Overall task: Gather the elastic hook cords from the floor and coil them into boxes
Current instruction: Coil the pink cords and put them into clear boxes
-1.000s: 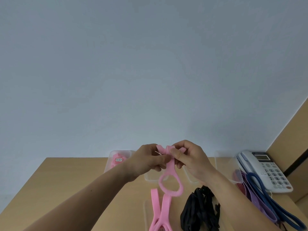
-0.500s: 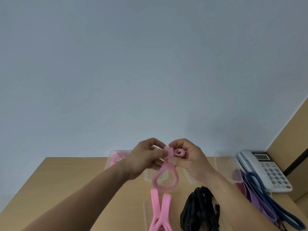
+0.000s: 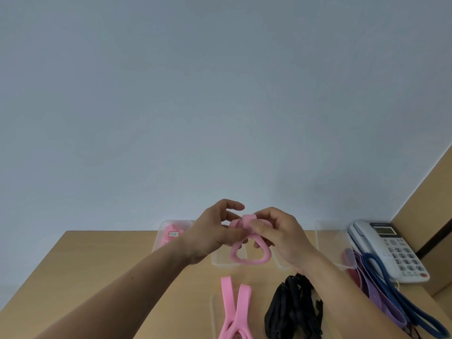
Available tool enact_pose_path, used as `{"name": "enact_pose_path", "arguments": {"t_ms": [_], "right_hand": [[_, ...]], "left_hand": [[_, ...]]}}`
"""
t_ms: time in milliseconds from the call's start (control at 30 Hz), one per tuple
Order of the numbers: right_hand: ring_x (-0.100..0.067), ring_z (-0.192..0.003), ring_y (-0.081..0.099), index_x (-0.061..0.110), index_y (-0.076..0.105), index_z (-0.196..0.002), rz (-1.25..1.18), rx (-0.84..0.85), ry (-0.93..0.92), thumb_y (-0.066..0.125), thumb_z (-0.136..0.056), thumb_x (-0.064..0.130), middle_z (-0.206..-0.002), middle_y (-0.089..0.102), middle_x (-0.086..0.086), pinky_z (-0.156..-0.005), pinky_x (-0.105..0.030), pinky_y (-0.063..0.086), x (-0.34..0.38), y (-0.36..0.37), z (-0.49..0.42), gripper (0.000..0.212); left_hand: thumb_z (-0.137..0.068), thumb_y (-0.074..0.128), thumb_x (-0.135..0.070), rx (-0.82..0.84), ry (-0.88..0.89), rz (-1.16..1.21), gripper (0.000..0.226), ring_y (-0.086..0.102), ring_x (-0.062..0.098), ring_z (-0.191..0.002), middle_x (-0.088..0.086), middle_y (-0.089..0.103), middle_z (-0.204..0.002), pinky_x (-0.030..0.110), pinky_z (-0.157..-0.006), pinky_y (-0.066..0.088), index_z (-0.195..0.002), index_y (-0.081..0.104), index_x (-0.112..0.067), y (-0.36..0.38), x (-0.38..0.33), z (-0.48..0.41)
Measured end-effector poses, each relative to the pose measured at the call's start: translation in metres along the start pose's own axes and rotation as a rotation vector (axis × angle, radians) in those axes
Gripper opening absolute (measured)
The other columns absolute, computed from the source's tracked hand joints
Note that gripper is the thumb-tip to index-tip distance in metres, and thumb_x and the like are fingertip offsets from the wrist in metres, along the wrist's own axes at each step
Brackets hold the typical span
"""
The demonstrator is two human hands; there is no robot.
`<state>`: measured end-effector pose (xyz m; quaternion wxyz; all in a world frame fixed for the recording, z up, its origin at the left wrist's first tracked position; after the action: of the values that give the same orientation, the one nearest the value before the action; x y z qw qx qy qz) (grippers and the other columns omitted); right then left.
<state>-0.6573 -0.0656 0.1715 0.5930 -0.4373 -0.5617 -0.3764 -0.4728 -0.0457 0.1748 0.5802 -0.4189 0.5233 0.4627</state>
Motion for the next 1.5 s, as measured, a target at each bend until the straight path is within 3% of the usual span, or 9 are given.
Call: {"name": "enact_pose_path", "arguments": {"t_ms": [233, 500, 667, 867, 967, 1133, 1267, 1367, 1500], "right_hand": [[-0.018, -0.070, 0.069, 0.020, 0.071, -0.093, -0.019, -0.033, -0.046, 0.078, -0.074, 0.024, -0.086, 0.074, -0.007, -0.059, -0.023, 0.053, 0.0000, -0.0006, -0.0007, 0.021], [-0.017, -0.071, 0.064, 0.027, 0.068, -0.092, -0.007, 0.019, -0.062, 0.083, -0.064, 0.017, -0.087, 0.070, -0.002, -0.068, -0.029, 0.053, -0.0042, -0.0019, -0.0013, 0.034], [-0.019, -0.074, 0.064, 0.028, 0.067, -0.091, 0.009, 0.040, -0.057, 0.081, -0.063, 0.016, -0.089, 0.069, -0.002, -0.067, -0.033, 0.053, -0.0043, -0.0003, 0.0010, 0.034], [-0.019, -0.064, 0.060, 0.016, 0.066, -0.104, -0.040, -0.002, -0.006, 0.074, -0.081, 0.028, -0.079, 0.066, -0.002, -0.057, -0.032, 0.049, 0.0021, -0.0027, 0.0011, 0.028], [-0.017, -0.056, 0.058, 0.010, 0.069, -0.099, -0.008, 0.036, 0.010, 0.068, -0.092, 0.022, -0.070, 0.066, 0.001, -0.052, -0.031, 0.048, 0.0013, -0.0002, 0.0015, 0.013], [-0.017, -0.056, 0.059, 0.014, 0.071, -0.099, 0.015, 0.041, -0.030, 0.075, -0.085, 0.017, -0.076, 0.070, -0.002, -0.050, -0.027, 0.046, 0.0014, -0.0011, 0.0029, 0.014], [-0.017, -0.059, 0.060, 0.020, 0.069, -0.100, 0.005, 0.055, -0.046, 0.077, -0.072, 0.021, -0.081, 0.071, -0.002, -0.053, -0.026, 0.046, 0.0010, -0.0001, 0.0028, 0.029], [-0.015, -0.059, 0.060, 0.027, 0.069, -0.096, 0.024, 0.045, -0.068, 0.078, -0.070, 0.021, -0.081, 0.071, 0.000, -0.054, -0.025, 0.047, 0.0010, 0.0006, 0.0017, 0.028], [-0.009, -0.059, 0.059, 0.031, 0.068, -0.092, 0.042, 0.028, -0.102, 0.079, -0.070, 0.019, -0.078, 0.070, 0.007, -0.054, -0.022, 0.047, 0.0018, 0.0005, 0.0011, 0.027]], "left_hand": [[-0.087, 0.071, -0.012, 0.075, -0.132, -0.043, 0.028, 0.071, 0.029, -0.074, 0.018, 0.073, -0.086, 0.031, -0.067, 0.057, -0.106, 0.063, 0.007, -0.0001, 0.0010, 0.0024], [-0.081, 0.070, -0.029, 0.085, -0.151, 0.100, 0.037, 0.067, 0.030, -0.073, 0.016, 0.069, -0.089, 0.032, -0.067, 0.056, -0.104, 0.066, -0.001, 0.0006, -0.0061, 0.0022], [-0.076, 0.077, -0.017, 0.051, -0.145, 0.114, 0.046, 0.066, 0.030, -0.070, 0.024, 0.071, -0.094, 0.032, -0.066, 0.056, -0.114, 0.059, 0.003, -0.0001, -0.0042, 0.0023], [-0.071, 0.070, 0.005, 0.042, -0.021, 0.075, 0.040, 0.063, 0.029, -0.070, 0.022, 0.064, -0.096, 0.033, -0.063, 0.055, -0.109, 0.063, -0.007, 0.0027, -0.0027, 0.0021], [-0.073, 0.072, 0.005, 0.031, 0.069, 0.004, 0.037, 0.066, 0.026, -0.072, 0.014, 0.065, -0.097, 0.031, -0.061, 0.055, -0.106, 0.065, -0.011, 0.0054, -0.0047, 0.0019], [-0.074, 0.069, 0.004, 0.011, 0.066, -0.049, 0.044, 0.067, 0.022, -0.071, 0.011, 0.059, -0.100, 0.029, -0.061, 0.054, -0.111, 0.060, -0.018, 0.0068, -0.0033, 0.0017], [-0.066, 0.063, -0.002, -0.015, -0.025, -0.012, 0.048, 0.064, 0.025, -0.073, 0.019, 0.061, -0.101, 0.031, -0.063, 0.054, -0.113, 0.057, -0.009, 0.0066, -0.0011, 0.0006], [-0.066, 0.060, -0.004, 0.005, -0.037, -0.011, 0.039, 0.065, 0.026, -0.079, 0.022, 0.067, -0.099, 0.031, -0.062, 0.052, -0.105, 0.059, 0.000, 0.0079, -0.0003, -0.0003], [-0.073, 0.060, -0.007, 0.039, -0.054, -0.009, 0.040, 0.065, 0.026, -0.074, 0.019, 0.069, -0.092, 0.030, -0.060, 0.053, -0.112, 0.058, 0.002, 0.0078, -0.0013, 0.0019]]}}
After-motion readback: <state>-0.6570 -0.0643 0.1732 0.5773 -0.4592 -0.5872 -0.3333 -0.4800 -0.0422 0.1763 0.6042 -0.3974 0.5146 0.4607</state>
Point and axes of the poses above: each hand's wrist, its own z-axis away from the middle knuckle, its own y-axis out of the palm, x = y × z, the point moved 2 cm from there along -z, towards the middle knuckle
